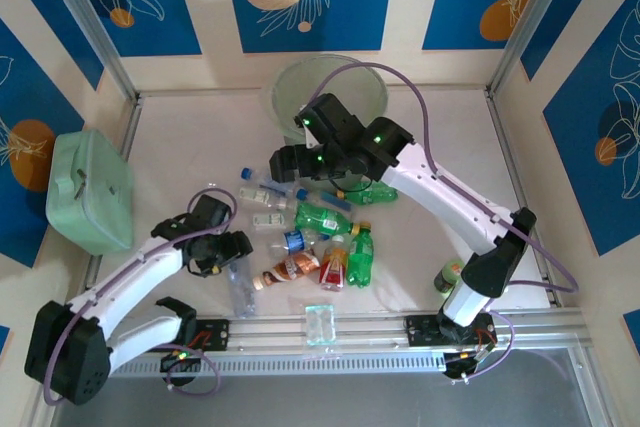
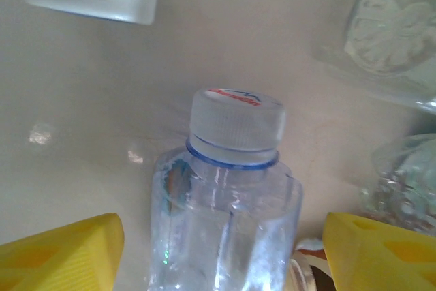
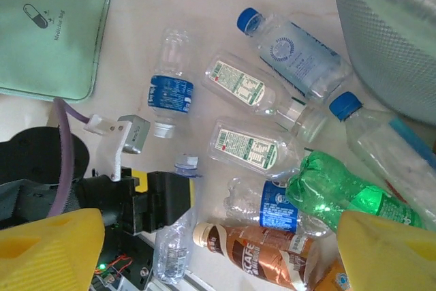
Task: Put the plastic bottles in the bin
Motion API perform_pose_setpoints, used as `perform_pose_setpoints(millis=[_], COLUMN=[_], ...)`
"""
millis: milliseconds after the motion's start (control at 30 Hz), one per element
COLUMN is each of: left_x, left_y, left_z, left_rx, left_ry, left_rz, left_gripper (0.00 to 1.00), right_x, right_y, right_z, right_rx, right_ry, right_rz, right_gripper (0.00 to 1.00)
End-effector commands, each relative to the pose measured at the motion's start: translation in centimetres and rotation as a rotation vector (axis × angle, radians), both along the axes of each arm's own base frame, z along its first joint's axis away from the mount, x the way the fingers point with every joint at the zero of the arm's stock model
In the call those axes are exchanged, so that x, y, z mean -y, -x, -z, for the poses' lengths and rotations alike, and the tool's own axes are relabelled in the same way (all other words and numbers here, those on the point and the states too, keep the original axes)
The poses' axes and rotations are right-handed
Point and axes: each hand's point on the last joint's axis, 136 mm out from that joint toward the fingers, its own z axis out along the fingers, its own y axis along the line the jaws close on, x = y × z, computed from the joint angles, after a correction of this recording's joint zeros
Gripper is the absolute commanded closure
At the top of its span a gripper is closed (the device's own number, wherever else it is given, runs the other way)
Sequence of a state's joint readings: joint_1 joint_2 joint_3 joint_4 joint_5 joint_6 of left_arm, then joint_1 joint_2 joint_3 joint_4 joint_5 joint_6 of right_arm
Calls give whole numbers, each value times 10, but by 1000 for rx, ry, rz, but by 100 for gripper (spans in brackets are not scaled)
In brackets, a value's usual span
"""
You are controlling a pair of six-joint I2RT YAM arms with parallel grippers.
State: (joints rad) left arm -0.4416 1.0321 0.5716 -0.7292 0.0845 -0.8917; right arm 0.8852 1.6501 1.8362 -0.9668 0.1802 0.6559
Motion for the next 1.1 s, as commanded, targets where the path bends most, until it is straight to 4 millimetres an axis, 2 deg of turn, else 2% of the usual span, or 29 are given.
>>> perform_pose_setpoints(millis=[0, 400, 533, 633, 733, 833, 967, 1067], left_x=[0, -4, -5, -5, -3, -1, 7, 22], left_y=[-2, 1, 1, -3, -9, -17, -36, -55], left_z=[10, 27, 23, 13, -4, -29, -82, -129], left_rx=[-14, -52, -43, -11, 26, 81, 210, 335], left_ry=[-16, -52, -55, -54, -44, -30, 24, 117], left_rz=[-26, -34, -34, -32, -22, -13, -10, 5], left_gripper=[26, 34, 41, 46, 49, 52, 51, 50], right_x=[-5, -6, -3, -1, -1, -2, -5, -9], right_y=[7, 9, 9, 9, 10, 11, 14, 16], right_z=[-21, -14, -11, -12, -16, -23, -35, -45], right_rx=[19, 2, -6, -13, -16, -18, -26, -33], right_ry=[-82, -98, -109, -124, -146, -174, -232, -287], right_rz=[-4, -3, 7, 13, 9, -2, -33, -59], right_gripper=[11, 11, 11, 11, 11, 11, 11, 11])
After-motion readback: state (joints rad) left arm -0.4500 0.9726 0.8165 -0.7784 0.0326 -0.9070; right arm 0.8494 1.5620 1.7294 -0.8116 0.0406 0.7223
